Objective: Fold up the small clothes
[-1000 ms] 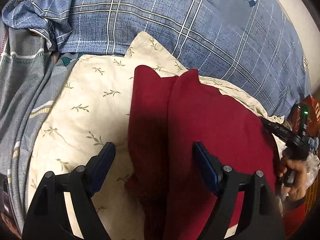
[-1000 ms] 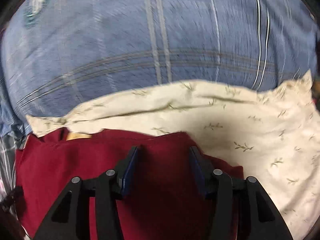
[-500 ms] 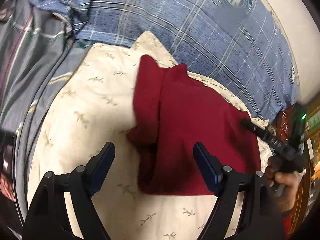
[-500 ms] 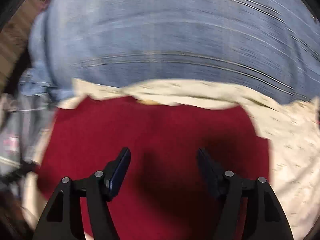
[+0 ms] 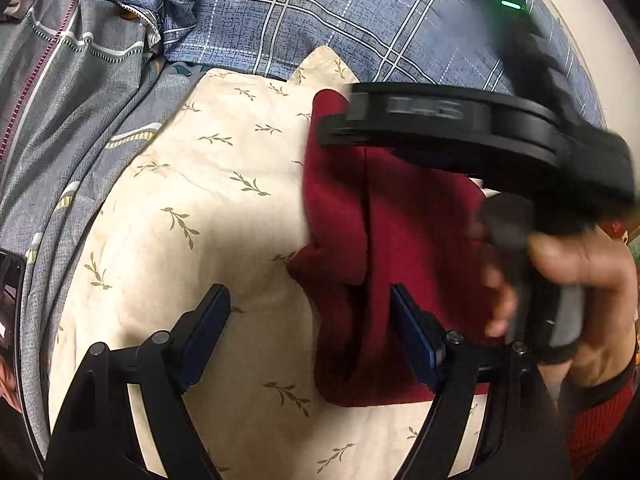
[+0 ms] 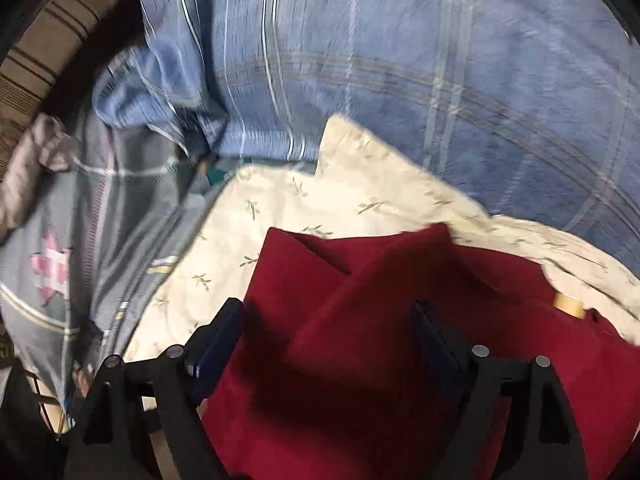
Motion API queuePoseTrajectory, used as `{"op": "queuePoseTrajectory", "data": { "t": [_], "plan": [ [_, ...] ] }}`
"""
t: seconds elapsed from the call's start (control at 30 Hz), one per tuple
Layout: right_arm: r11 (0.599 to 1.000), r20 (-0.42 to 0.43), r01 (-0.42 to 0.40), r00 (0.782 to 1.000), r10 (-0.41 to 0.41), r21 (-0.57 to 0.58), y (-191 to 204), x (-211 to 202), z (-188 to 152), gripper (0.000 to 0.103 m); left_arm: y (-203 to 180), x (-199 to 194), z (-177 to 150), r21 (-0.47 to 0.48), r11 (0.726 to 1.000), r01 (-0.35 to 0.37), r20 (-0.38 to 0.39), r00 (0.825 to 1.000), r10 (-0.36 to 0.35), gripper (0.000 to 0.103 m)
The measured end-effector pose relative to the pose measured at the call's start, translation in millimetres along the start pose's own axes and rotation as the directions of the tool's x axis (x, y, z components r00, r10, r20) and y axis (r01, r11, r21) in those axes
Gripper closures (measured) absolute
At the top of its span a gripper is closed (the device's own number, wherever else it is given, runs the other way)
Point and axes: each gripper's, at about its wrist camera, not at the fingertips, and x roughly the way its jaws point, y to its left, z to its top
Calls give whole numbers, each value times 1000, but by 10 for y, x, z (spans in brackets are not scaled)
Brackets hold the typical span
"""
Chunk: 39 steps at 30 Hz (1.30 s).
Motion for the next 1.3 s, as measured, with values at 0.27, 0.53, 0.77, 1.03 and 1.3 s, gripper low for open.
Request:
{"op": "queuePoseTrajectory", "data": {
  "t": [0.27,0.53,0.77,1.03,1.3],
  "plan": [
    [982,6,156,988,-156,-105,182,226,-60,16,15,12,28,-7,1000,7,-3,1000,-7,22],
    [999,97,24,995,-21,-26,-140,-201,-189,74,6,0,67,-14,999,40,11,999,-40,19],
    [994,152,-90,985,80,62,-435,-532,-251,82,-118,-7,146,-4,987,162,49,986,-162,17],
    [990,158,-121,982,108,77,-466,-525,-234,83,-284,22,212,82,977,195,68,977,-200,17],
    [977,170,-178,973,157,118,-598,-645,-261,73,-232,252,226,40,977,208,10,978,-209,60]
  ]
}}
